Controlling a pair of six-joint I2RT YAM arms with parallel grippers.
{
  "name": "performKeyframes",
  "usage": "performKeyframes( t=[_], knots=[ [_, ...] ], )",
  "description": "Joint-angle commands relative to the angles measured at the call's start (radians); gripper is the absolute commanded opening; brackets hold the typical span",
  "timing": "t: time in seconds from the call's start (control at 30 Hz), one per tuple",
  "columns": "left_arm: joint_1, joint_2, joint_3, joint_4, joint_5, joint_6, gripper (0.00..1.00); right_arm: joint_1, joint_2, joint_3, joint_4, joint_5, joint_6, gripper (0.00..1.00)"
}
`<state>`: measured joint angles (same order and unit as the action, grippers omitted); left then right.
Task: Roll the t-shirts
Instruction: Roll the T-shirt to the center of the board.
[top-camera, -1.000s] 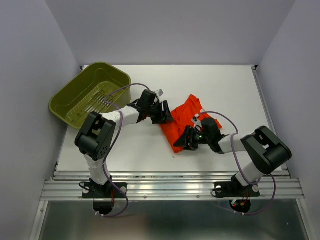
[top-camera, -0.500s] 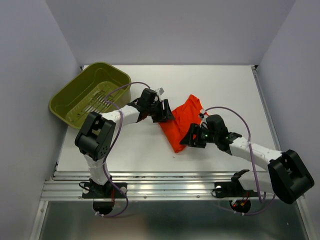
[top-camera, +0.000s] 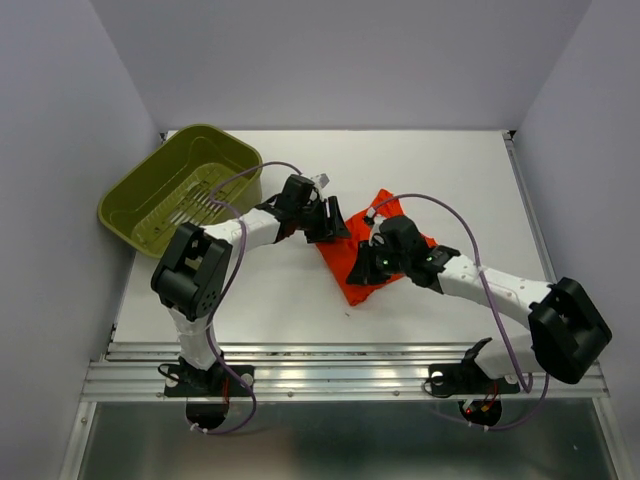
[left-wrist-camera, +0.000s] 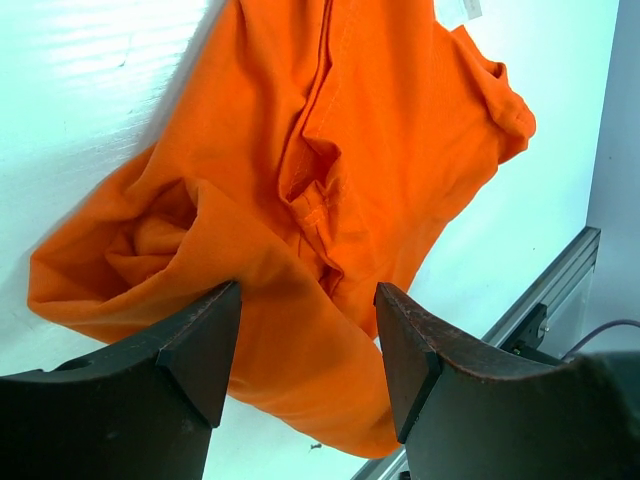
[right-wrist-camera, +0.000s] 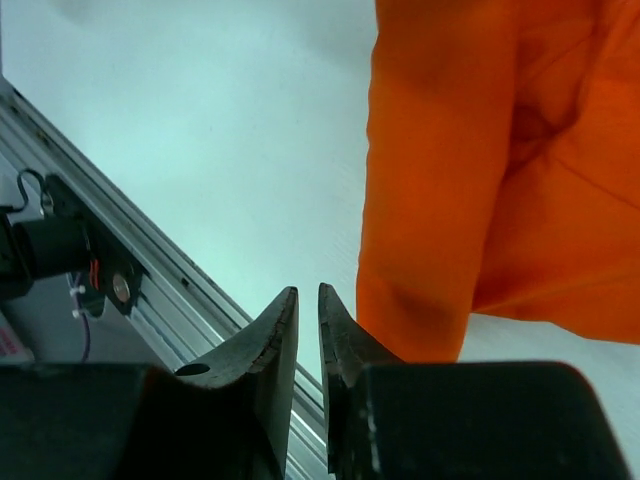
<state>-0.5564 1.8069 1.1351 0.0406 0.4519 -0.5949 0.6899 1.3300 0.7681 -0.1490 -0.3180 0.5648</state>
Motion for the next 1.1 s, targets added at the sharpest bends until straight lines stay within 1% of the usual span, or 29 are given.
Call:
performKeyframes(
  t=[0.0,0.07,0.1,0.27,0.4,0.53,0.77,0.83,1.07],
  knots=[
    [-0.004,0.012,0.046,0.010,0.011,0.017,0.66,0.011,0.053,0.017,-0.009,0.023,-0.033,0.19],
    [-0.005,0.020,0.048,0.010,0.011,0.020,0.66,0.020,0.081,0.001,-0.015,0.049,-0.028,0.17],
    [-0.004,0.025,0.049,0.008,0.010,0.021,0.66,0.020,0.101,-0.007,-0.017,0.086,-0.023,0.17],
    [0.000,0.058,0.060,-0.007,-0.007,0.049,0.66,0.020,0.130,-0.046,-0.017,0.207,-0.020,0.17],
    [0.004,0.083,0.064,-0.016,-0.013,0.066,0.66,0.020,0.159,-0.053,-0.015,0.263,-0.039,0.17],
    [0.007,0.062,0.061,-0.025,-0.019,0.067,0.65,0.020,0.153,-0.066,-0.018,0.263,-0.039,0.15],
    [0.006,-0.038,0.072,-0.044,-0.055,0.060,0.65,0.020,-0.006,-0.055,-0.035,0.283,-0.060,0.16],
    [0.006,-0.067,0.080,-0.076,-0.065,0.060,0.65,0.020,-0.021,-0.044,-0.044,0.286,-0.057,0.16],
    [0.001,-0.097,0.071,-0.085,-0.045,0.056,0.65,0.020,-0.026,-0.033,-0.064,0.251,-0.020,0.16]
  ],
)
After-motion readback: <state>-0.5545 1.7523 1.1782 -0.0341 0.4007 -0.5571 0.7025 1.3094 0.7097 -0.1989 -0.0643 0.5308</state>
